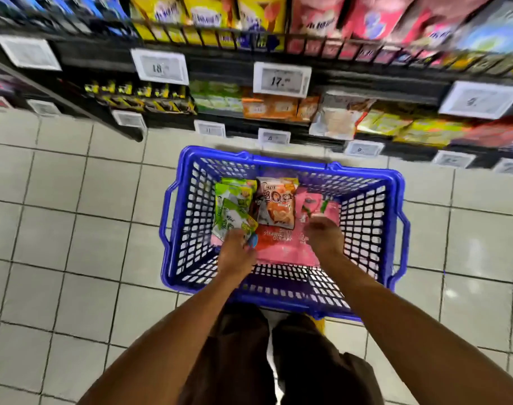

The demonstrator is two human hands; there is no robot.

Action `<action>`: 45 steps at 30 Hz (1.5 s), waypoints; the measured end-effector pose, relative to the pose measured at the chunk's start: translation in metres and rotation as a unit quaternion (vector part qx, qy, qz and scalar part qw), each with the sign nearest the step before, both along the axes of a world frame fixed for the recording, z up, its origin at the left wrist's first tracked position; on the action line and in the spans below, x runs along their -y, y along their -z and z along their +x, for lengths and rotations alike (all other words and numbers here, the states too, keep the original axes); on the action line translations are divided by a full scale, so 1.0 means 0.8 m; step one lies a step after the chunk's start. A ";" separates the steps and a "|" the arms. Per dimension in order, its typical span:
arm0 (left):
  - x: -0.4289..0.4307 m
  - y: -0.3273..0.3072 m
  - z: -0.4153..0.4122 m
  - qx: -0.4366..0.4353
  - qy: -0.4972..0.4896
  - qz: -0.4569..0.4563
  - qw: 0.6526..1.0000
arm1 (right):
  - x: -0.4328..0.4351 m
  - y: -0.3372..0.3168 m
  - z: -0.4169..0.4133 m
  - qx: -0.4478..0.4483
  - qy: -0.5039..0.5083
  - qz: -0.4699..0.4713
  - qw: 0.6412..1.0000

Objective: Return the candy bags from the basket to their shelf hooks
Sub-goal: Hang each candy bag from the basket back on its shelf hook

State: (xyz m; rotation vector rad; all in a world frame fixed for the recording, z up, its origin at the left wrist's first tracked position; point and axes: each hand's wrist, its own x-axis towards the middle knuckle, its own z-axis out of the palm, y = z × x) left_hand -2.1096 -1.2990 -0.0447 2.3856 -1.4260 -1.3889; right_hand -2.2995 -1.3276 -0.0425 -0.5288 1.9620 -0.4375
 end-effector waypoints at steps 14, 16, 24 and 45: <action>0.048 0.096 0.043 0.117 -0.052 -0.052 0.990 | 0.053 0.110 0.033 0.029 -0.023 -0.029 0.999; 0.052 0.056 0.040 0.067 -0.078 -0.046 0.994 | 0.038 0.069 0.021 0.085 0.056 -0.035 0.994; 0.093 -0.245 -0.004 -0.250 -0.173 0.000 0.953 | 0.012 -0.235 -0.035 0.295 0.208 -0.078 0.929; 0.167 -0.924 -0.024 -0.443 -0.097 -0.271 0.849 | 0.108 -0.931 -0.039 0.322 0.129 -0.409 0.844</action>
